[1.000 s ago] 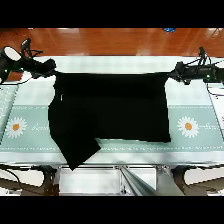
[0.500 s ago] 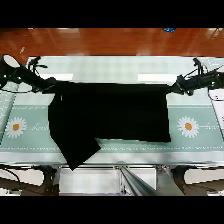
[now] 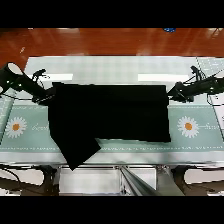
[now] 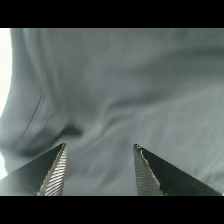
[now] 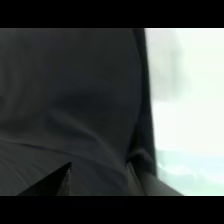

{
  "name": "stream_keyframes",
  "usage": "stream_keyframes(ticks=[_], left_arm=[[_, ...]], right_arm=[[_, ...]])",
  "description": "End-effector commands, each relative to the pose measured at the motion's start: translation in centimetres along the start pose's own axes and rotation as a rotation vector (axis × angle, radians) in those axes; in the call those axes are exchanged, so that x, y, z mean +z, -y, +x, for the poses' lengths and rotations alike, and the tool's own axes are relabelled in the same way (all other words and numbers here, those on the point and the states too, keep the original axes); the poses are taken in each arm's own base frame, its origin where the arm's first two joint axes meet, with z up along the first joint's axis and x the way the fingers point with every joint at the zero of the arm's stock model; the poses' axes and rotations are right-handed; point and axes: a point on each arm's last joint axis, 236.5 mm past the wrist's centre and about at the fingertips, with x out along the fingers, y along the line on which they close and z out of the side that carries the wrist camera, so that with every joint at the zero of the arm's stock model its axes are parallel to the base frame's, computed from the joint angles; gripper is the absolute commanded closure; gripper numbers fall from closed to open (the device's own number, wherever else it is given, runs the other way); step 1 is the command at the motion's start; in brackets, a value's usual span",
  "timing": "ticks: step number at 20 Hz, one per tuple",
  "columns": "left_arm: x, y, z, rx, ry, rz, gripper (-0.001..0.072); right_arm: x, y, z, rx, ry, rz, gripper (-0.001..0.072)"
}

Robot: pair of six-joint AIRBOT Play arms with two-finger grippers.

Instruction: Fold the shirts.

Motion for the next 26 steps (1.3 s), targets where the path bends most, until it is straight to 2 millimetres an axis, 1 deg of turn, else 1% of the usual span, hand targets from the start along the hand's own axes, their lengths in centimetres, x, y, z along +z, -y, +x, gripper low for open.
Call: stream_keyframes(ticks=[1,2,3,4,5,6,7,8,10,11,14,18,20,21,23,24,25,26], left_arm=[[-4.0,-2.2,-1.4,0.004,-0.077,-0.057,0.0200],[-5.1,-3.2,-1.6,0.001,-0.051,-0.098,0.0200],[-6.8,-4.4,-1.4,-0.005,-0.029,-0.144,0.0200],[-8.6,-5.4,-0.9,-0.018,-0.012,-0.190,0.0200],[-10.5,-5.7,-0.2,-0.064,0.010,-0.242,0.0199],[-11.7,-5.2,0.4,-0.139,0.049,-0.290,0.0199],[-12.7,-4.5,1.0,-0.224,0.101,-0.336,0.0200],[-13.4,-4.2,1.5,-0.280,0.141,-0.381,0.0199],[-14.4,-4.7,2.5,-0.330,0.186,-0.487,0.0200],[-14.6,-4.5,2.7,-0.349,0.183,-0.504,0.0200],[-16.0,-3.5,4.0,-0.315,0.102,-0.454,0.0200],[-19.2,-2.4,6.7,-0.215,-0.067,-0.368,0.0200],[-19.1,-0.5,7.3,-0.246,-0.096,-0.341,0.0201],[-19.3,0.2,7.5,-0.245,-0.111,-0.310,0.0201],[-19.8,1.0,7.9,-0.225,-0.141,-0.256,0.0202],[-19.9,1.2,8.0,-0.222,-0.149,-0.243,0.0204],[-20.0,1.3,8.1,-0.219,-0.153,-0.235,0.0254],[-19.9,1.2,8.1,-0.214,-0.150,-0.234,0.0487]], right_arm=[[-1.4,2.3,-3.0,-0.114,-0.002,0.022,0.0302],[-2.3,3.8,-4.2,-0.173,0.012,0.052,0.0302],[-3.2,5.1,-4.9,-0.209,0.042,0.096,0.0302],[-4.3,6.1,-5.1,-0.212,0.085,0.146,0.0302],[-5.5,6.4,-4.8,-0.186,0.123,0.188,0.0302],[-7.0,6.1,-4.0,-0.144,0.157,0.208,0.0302],[-8.3,5.6,-3.1,-0.102,0.178,0.206,0.0302],[-9.8,4.7,-2.2,-0.057,0.189,0.206,0.0302],[-11.8,2.9,-1.0,0.028,0.200,0.201,0.0302],[-12.5,2.3,-0.7,0.056,0.205,0.200,0.0302],[-13.1,1.7,-0.9,0.069,0.213,0.183,0.0302],[-12.8,1.1,-1.1,0.093,0.230,0.187,0.0302],[-12.6,0.5,-1.2,0.121,0.236,0.198,0.0302],[-12.7,-0.1,-1.3,0.147,0.227,0.203,0.0302],[-12.8,-0.8,-1.3,0.173,0.223,0.203,0.0302],[-12.6,-0.5,-1.4,0.169,0.231,0.207,0.0302],[-12.3,0.1,-1.8,0.164,0.249,0.226,0.0302],[-12.1,1.1,-2.2,0.147,0.267,0.250,0.0302]])
